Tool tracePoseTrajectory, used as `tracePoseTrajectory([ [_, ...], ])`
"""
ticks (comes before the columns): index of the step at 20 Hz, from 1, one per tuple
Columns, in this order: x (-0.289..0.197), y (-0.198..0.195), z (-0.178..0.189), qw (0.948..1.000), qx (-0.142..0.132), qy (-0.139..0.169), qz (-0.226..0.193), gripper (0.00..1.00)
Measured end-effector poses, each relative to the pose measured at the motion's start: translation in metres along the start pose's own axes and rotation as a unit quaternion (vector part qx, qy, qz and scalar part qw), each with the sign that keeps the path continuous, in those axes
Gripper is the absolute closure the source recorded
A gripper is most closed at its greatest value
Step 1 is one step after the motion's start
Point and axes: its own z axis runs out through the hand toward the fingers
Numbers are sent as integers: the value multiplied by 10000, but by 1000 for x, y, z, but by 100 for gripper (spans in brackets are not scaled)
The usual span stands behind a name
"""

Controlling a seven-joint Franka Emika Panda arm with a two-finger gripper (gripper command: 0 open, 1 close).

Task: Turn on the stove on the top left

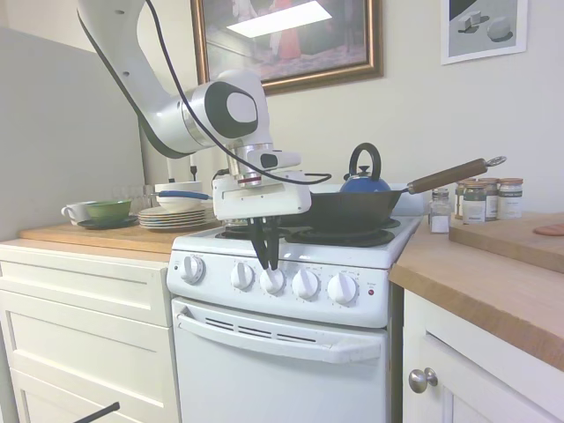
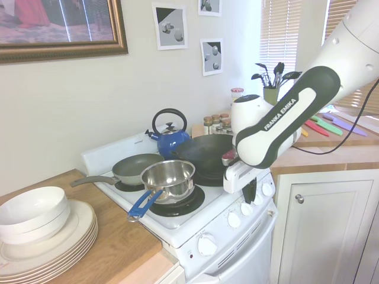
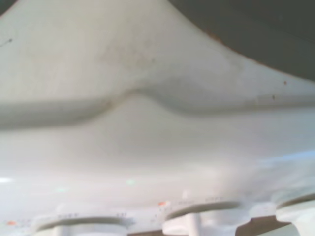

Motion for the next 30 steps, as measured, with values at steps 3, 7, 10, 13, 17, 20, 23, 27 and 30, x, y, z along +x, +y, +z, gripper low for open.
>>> tracePoseTrajectory([
  [3,3,-2,5,10000,-14,-1,8,100],
  [7,6,0,10,10000,-43,-17,37,100],
  [10,5,-2,9,10000,-41,-12,6,100],
  [13,4,-4,8,10000,-45,4,-29,100],
  [17,2,-5,8,10000,-56,19,-32,100],
  [20,0,-7,8,10000,-72,33,-25,100],
  [23,-4,-10,7,10000,-66,45,-25,100],
  [27,-15,-20,8,10000,-53,39,-47,100],
  [30,-15,-21,9,10000,-42,36,-22,100],
])
